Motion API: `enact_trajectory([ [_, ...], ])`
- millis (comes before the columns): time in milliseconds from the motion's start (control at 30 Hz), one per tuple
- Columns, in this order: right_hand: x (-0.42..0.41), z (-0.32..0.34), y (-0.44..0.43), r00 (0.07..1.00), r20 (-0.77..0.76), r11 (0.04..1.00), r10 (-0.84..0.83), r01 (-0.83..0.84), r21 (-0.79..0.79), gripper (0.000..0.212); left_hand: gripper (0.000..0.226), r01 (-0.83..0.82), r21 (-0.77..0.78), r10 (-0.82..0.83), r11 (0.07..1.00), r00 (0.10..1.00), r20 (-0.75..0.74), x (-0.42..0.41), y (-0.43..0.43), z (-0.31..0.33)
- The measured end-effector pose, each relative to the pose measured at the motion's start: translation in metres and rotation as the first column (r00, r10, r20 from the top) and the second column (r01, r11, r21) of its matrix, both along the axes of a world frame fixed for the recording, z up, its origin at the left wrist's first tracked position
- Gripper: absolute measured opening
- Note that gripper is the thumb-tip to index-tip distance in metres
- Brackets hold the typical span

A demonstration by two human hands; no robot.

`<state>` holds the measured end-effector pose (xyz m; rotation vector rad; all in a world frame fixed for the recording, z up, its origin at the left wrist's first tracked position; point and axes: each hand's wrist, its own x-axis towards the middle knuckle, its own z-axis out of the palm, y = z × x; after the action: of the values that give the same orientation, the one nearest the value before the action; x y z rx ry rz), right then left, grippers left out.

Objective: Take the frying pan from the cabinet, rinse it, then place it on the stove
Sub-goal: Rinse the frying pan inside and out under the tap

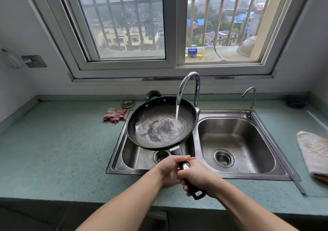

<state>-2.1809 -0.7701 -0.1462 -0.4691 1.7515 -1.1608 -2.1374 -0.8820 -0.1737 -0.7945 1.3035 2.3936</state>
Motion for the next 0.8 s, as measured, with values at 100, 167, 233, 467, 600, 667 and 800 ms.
enact_trajectory([
  [100,-0.005,-0.006,-0.011,0.999,-0.033,1.000,0.006,-0.006,-0.001,0.012,0.015,0.013,0.011,-0.013,1.000,1.000,0.002,-0.009,-0.016,-0.007],
  [167,-0.010,-0.012,-0.019,0.999,-0.053,1.000,0.005,-0.005,-0.001,0.012,0.012,-0.001,0.007,0.001,1.000,1.000,0.009,-0.016,-0.027,-0.015],
  [233,-0.015,-0.019,-0.028,0.999,-0.050,1.000,-0.007,0.008,0.013,0.012,0.013,0.008,0.002,-0.008,1.000,1.000,0.020,-0.022,-0.037,-0.023],
  [467,-0.027,-0.039,-0.067,0.998,-0.046,0.999,-0.032,0.034,0.042,0.009,0.007,-0.039,-0.035,0.040,0.999,0.999,0.030,-0.036,-0.081,-0.045],
  [600,-0.033,-0.043,-0.088,0.999,-0.028,0.999,-0.024,0.025,0.043,0.006,0.005,-0.033,-0.026,0.034,0.999,0.999,0.035,-0.039,-0.100,-0.050],
  [667,-0.034,-0.043,-0.092,1.000,-0.014,0.999,-0.015,0.015,0.033,0.006,0.008,-0.029,-0.029,0.029,0.999,0.999,0.032,-0.038,-0.104,-0.050],
  [800,-0.028,-0.040,-0.089,0.998,0.054,1.000,0.016,-0.016,0.006,0.007,0.012,-0.059,-0.075,0.061,0.995,0.998,0.024,-0.028,-0.100,-0.047],
])
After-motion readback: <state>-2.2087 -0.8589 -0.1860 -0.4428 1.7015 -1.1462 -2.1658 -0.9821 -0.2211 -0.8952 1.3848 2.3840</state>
